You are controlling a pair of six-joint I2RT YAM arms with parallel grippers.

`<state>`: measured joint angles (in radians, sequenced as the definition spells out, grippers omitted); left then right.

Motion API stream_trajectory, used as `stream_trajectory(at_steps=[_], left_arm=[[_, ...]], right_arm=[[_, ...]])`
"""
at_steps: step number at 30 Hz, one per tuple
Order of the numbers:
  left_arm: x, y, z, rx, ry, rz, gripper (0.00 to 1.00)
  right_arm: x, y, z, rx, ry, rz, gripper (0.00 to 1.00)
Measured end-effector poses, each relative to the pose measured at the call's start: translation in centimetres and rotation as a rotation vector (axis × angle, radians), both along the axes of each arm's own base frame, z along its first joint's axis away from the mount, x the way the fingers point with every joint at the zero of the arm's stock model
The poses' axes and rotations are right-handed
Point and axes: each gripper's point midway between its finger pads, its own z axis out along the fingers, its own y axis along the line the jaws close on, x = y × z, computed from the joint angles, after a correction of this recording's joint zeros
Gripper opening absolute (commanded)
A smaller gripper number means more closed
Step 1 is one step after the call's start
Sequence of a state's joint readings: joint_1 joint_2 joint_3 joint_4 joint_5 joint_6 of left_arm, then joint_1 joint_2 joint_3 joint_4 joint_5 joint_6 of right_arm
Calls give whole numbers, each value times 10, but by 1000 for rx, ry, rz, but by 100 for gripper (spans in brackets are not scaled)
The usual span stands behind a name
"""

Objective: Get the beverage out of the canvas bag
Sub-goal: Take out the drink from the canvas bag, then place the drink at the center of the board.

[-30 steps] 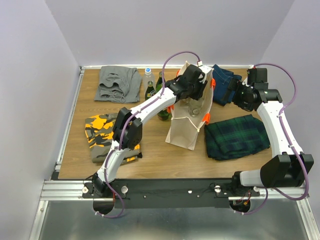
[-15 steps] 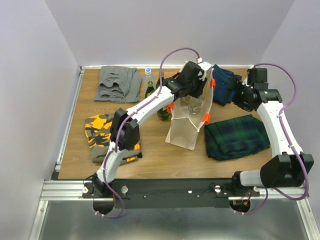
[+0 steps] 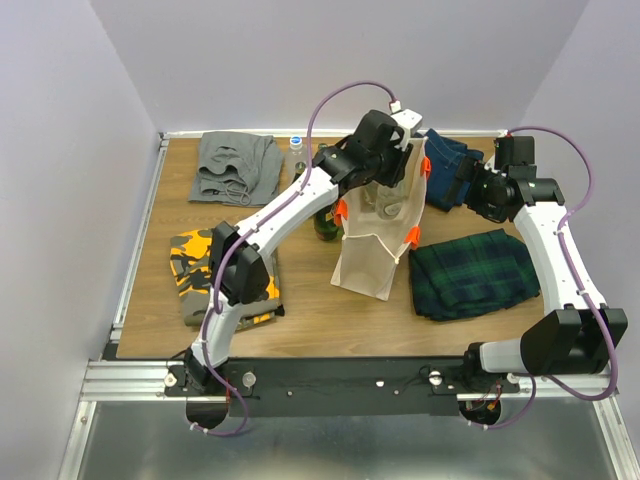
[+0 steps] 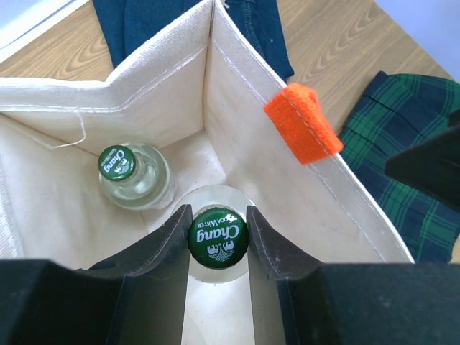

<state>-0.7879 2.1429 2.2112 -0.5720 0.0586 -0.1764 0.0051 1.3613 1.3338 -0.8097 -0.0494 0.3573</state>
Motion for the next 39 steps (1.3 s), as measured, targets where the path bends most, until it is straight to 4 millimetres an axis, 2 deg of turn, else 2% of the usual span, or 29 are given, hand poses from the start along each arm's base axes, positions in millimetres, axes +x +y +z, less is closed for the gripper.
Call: stream_trajectory(at_steps=[19, 30, 39], left_arm=[[-32, 20, 71, -60, -56, -54, 0], [-55, 43, 124, -101, -124, -64, 0], [-68, 63, 157, -121, -182, -47, 0]], right_arm=[[0, 0, 0, 1, 0, 0, 100], [0, 0, 0, 1, -1, 0, 100], [-3, 0, -1, 2, 0, 0, 100]])
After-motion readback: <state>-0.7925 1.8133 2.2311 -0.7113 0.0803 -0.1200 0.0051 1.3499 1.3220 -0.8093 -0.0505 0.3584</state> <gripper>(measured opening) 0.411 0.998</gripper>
